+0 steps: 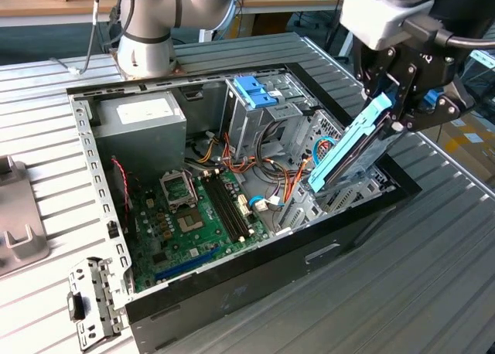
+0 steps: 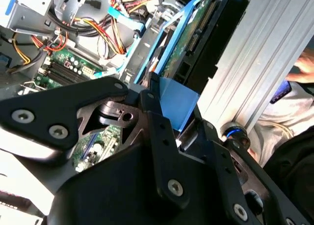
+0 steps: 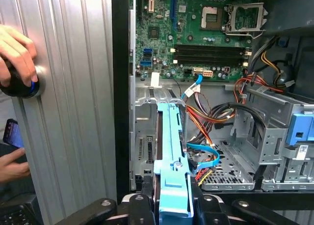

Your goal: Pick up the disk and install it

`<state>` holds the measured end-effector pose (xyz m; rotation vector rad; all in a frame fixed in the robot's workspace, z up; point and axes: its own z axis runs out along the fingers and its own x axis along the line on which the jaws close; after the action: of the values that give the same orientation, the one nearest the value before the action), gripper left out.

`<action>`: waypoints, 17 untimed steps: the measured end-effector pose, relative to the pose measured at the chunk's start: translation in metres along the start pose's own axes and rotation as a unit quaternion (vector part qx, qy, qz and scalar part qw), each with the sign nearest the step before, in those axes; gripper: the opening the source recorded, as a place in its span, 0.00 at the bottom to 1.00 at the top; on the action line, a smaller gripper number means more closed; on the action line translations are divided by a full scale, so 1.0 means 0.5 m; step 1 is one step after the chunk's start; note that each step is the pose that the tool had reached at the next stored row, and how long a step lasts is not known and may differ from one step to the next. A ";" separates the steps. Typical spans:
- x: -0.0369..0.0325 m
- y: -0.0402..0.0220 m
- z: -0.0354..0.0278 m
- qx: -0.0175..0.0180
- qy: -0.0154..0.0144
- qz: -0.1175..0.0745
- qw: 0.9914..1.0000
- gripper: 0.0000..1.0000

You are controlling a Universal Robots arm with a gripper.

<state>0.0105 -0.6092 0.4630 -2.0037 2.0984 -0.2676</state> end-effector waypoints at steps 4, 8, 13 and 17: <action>-0.003 -0.010 -0.007 0.000 0.000 0.000 1.000 0.37; -0.015 -0.012 -0.005 0.000 0.011 -0.003 1.000 0.37; -0.037 -0.013 -0.003 0.000 0.029 -0.009 1.000 0.37; -0.061 -0.013 0.001 -0.001 0.037 -0.011 0.999 0.37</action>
<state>0.0182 -0.5793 0.4655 -2.0493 2.1220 -0.3499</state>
